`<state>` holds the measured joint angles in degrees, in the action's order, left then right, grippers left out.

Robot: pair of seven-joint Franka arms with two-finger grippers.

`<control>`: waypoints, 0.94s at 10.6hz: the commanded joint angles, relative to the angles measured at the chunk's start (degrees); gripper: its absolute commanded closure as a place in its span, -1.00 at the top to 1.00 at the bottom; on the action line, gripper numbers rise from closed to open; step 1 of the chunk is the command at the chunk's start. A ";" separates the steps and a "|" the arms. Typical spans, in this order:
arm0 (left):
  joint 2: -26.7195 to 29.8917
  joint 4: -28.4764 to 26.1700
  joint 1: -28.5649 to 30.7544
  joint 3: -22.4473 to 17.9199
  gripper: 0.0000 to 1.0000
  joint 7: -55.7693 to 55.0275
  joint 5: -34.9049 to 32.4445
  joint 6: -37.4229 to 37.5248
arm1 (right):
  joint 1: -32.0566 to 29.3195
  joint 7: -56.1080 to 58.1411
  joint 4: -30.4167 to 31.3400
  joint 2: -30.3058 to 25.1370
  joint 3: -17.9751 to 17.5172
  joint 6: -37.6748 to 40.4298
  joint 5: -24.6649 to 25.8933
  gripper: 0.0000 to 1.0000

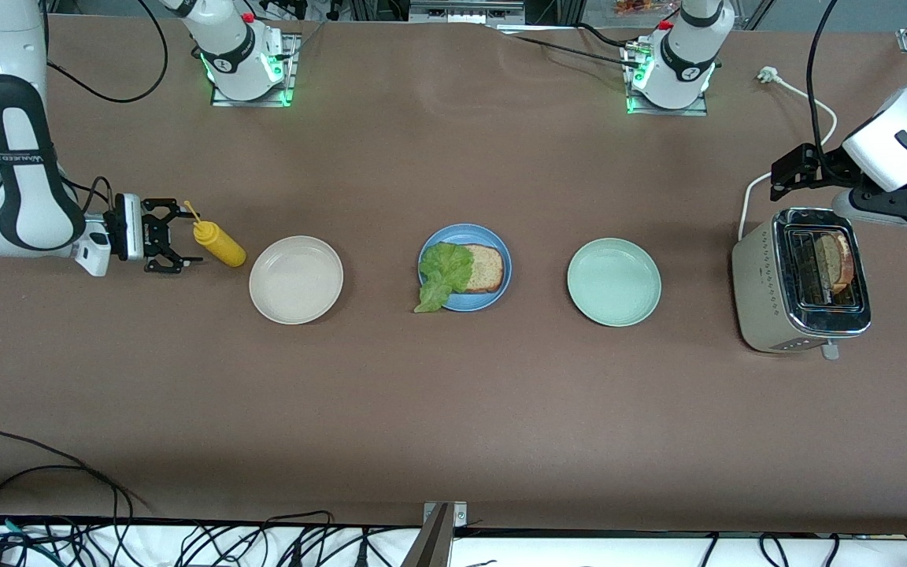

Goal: Make sandwich in blue plate with both arms
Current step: 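Grasp the yellow mustard bottle with the right gripper and lift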

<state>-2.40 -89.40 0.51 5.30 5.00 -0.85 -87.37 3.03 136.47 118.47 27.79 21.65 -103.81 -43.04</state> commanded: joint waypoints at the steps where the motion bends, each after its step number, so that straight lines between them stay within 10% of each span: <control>1: 0.55 -0.34 0.11 -0.29 1.00 1.50 0.85 -0.26 | -1.10 6.25 -0.78 2.01 -2.39 1.15 -4.15 1.00; 6: 0.55 -0.34 0.11 -0.29 1.00 1.50 0.85 -0.26 | -0.75 9.69 -0.78 2.62 -3.28 1.24 -8.28 1.00; 10: 0.55 -0.34 0.11 -0.29 1.00 1.50 0.94 -0.26 | -0.48 7.85 -2.63 2.36 -4.51 0.28 -8.38 -0.68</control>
<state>-2.41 -89.40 0.51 5.30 5.00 -0.85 -87.37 3.03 145.10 118.04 29.75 17.56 -103.34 -50.49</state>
